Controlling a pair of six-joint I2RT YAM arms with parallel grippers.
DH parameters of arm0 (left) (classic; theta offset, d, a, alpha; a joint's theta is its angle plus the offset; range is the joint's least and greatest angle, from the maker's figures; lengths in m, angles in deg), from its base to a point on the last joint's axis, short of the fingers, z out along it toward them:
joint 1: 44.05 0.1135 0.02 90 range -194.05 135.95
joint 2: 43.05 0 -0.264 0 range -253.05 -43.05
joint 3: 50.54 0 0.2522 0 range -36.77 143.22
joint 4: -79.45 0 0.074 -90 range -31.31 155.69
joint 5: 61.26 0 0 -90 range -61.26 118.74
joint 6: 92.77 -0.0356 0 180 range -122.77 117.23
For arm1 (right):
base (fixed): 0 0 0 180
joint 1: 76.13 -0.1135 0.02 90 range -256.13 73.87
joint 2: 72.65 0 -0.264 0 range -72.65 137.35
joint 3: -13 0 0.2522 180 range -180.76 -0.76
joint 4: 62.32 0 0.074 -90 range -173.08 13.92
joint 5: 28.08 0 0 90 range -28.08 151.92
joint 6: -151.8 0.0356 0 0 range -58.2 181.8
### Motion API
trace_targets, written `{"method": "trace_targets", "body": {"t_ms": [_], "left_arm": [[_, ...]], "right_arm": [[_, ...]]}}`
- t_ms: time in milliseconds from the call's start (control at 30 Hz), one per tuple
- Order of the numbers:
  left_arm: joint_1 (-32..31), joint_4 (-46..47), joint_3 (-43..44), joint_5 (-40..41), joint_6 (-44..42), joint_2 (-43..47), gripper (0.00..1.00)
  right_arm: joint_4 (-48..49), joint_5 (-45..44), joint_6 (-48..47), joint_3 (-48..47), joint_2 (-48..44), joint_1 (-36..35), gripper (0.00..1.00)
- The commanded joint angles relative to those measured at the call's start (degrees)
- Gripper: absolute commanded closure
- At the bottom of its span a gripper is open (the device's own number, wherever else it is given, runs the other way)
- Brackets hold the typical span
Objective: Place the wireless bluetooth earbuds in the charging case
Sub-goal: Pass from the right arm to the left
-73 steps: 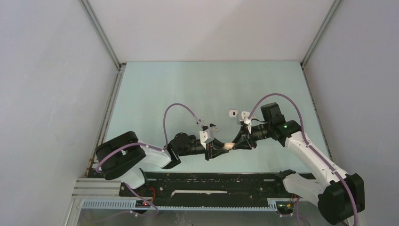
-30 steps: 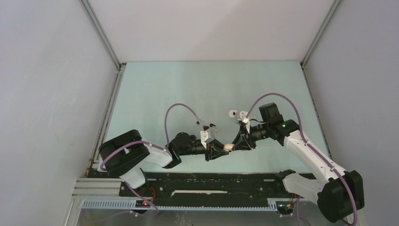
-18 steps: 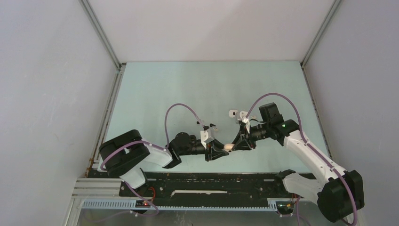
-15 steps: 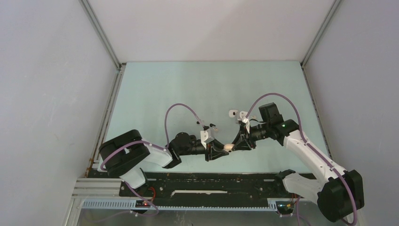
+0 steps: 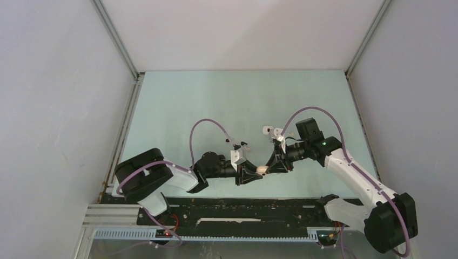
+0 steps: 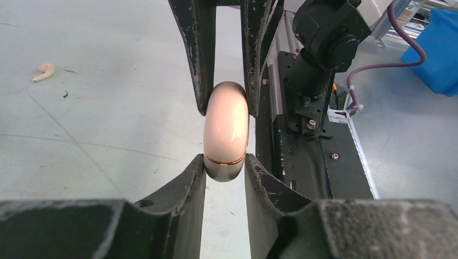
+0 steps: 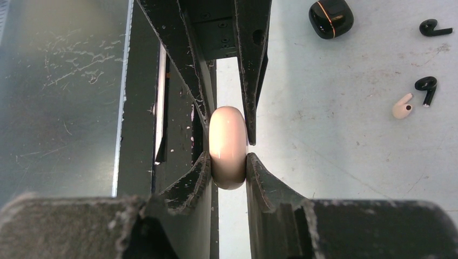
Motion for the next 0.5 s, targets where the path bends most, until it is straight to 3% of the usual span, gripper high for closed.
{"method": "trace_targets", "body": {"t_ms": [0, 133, 300, 467], "left_arm": [[-0.8, 4.5, 1.8, -3.6, 0.9, 0.1, 0.68], [-0.8, 4.5, 1.9, -3.9, 0.9, 0.2, 0.72], [-0.9, 4.5, 2.3, -4.7, 1.1, -0.5, 0.89], [-0.8, 4.5, 2.3, -4.5, 1.2, -0.7, 1.00]], "right_arm": [[3.7, -0.9, -1.0, -2.1, 0.3, -0.2, 0.78], [3.6, -1.0, -1.0, -2.1, 0.4, -0.3, 0.78], [3.6, -1.4, -1.1, -2.1, 0.4, -0.3, 0.75], [8.8, -3.4, 7.8, -2.1, 1.2, 0.9, 0.53]]}}
